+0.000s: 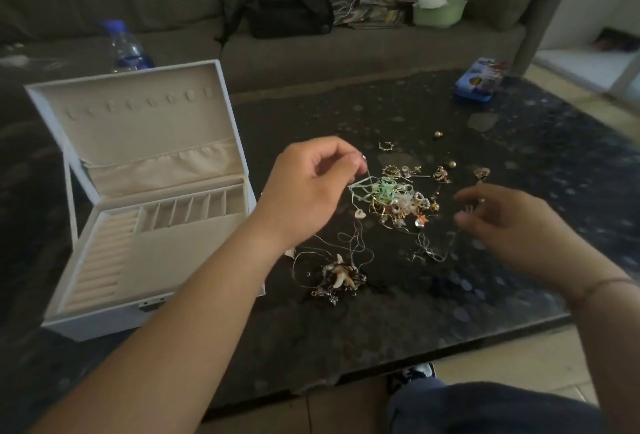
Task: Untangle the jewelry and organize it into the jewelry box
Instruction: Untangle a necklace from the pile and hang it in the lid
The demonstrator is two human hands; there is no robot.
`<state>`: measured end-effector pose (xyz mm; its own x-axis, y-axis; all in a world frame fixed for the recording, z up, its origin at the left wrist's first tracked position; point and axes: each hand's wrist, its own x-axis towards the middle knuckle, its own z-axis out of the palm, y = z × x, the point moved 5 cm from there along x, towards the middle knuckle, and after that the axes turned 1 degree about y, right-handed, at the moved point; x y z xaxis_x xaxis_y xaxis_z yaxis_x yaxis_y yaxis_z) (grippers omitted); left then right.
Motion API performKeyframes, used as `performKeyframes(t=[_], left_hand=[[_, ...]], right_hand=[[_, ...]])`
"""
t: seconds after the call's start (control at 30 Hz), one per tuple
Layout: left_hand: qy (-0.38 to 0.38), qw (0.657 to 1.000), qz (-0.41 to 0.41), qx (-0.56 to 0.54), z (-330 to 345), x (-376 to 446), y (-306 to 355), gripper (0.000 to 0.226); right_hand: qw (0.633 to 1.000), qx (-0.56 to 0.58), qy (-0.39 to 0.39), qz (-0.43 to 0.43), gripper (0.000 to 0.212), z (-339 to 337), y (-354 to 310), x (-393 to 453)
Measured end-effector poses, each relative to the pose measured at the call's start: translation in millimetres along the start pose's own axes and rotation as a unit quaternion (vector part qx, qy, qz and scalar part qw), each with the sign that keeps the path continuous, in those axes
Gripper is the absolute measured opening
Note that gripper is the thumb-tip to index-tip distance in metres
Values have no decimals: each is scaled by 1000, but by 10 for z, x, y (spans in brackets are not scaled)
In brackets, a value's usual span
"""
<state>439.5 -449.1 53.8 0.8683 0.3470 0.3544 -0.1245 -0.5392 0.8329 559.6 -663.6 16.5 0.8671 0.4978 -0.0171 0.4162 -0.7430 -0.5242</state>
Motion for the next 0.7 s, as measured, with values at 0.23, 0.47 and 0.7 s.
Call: performKeyframes(t=[0.23,0.47,0.7], left_hand=[[39,995,66,60,-348,176,351,20],[76,982,122,127,-657,203,713,20],[9,997,-40,-61,-613,261,821,21]], right_hand=[[989,-79,84,-88,50,-539,-413,28],[938,206,138,-240,47,-927,-954,-25],[788,585,22,-190,35,-874,-1555,63]])
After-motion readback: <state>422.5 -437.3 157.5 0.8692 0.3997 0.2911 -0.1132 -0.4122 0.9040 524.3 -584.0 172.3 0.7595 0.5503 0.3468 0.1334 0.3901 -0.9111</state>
